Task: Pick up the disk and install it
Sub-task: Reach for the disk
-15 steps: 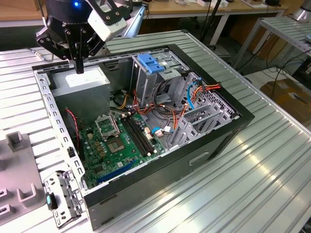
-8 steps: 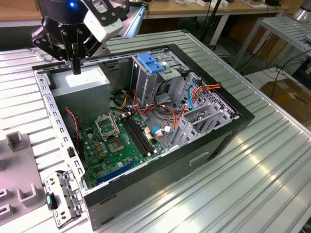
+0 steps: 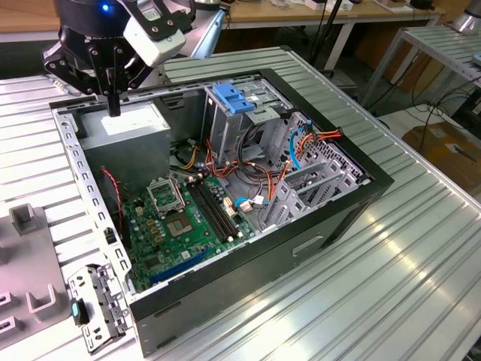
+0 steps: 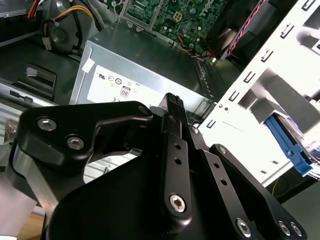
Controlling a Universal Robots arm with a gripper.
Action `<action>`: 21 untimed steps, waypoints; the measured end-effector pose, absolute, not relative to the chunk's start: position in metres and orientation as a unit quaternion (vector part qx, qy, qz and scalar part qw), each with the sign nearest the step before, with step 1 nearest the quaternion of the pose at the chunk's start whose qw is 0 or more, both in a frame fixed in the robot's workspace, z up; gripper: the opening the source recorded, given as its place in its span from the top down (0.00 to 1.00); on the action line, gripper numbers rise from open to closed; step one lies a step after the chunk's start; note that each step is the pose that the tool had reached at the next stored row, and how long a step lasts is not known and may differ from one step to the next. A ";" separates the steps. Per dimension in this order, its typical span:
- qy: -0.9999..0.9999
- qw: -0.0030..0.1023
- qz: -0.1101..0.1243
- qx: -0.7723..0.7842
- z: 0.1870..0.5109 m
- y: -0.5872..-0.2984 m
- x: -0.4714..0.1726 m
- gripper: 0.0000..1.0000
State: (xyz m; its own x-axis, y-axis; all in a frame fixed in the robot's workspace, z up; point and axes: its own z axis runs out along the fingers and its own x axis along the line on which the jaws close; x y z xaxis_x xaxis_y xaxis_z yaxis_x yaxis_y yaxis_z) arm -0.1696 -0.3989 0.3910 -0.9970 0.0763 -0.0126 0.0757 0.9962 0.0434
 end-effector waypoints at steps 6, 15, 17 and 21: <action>0.999 0.005 0.021 0.038 0.391 -0.399 -0.175 0.89; 0.999 0.003 0.021 0.038 0.390 -0.399 -0.181 0.89; 0.999 0.002 0.021 0.038 0.390 -0.399 -0.182 0.89; 0.999 0.002 0.021 0.038 0.390 -0.399 -0.184 0.89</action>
